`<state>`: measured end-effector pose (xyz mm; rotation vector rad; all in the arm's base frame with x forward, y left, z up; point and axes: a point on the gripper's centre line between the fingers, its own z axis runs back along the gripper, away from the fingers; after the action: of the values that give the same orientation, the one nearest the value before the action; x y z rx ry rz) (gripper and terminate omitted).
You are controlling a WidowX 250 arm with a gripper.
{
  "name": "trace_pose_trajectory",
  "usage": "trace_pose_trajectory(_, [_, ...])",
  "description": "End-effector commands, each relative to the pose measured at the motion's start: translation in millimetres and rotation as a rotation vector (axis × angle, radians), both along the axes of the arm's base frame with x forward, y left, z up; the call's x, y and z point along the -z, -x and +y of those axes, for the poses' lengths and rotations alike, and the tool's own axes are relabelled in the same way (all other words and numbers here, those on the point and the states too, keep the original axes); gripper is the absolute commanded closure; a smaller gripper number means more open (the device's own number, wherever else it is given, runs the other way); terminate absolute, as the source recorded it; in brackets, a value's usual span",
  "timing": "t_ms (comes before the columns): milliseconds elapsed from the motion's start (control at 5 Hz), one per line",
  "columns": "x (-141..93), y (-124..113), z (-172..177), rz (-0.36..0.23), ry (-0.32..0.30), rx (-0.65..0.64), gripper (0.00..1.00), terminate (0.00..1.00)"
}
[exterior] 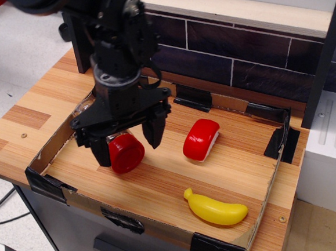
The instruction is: Upright basil bottle
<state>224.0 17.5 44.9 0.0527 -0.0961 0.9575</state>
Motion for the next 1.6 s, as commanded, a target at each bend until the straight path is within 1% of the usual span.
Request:
trace_pose_trajectory(0, [-2.0,-7.9,1.4,-0.082,0.069,-0.074,0.00,0.00])
trace_pose_trajectory(200, [1.9,-10.4,0.3,-0.096,0.092,-0.100,0.00,0.00])
trace_pose_trajectory(400, [2.5,-12.7,2.5,-0.104,0.089,-0.137,0.00,0.00])
trace_pose_trajectory(600, [7.4,-15.0,5.5,-0.092,0.084,-0.180,0.00,0.00])
trace_pose_trajectory(800, [17.7,-15.5,5.3,-0.063,0.075,-0.190,0.00,0.00])
trace_pose_trajectory(1000, [23.4,-16.5,6.8,-0.063,0.060,-0.189,0.00,0.00])
trace_pose_trajectory(1200, [25.6,-16.5,8.0,-0.067,0.059,-0.189,0.00,0.00])
trace_pose_trajectory(1400, [21.7,-16.3,7.6,-0.060,0.074,-0.183,1.00,0.00])
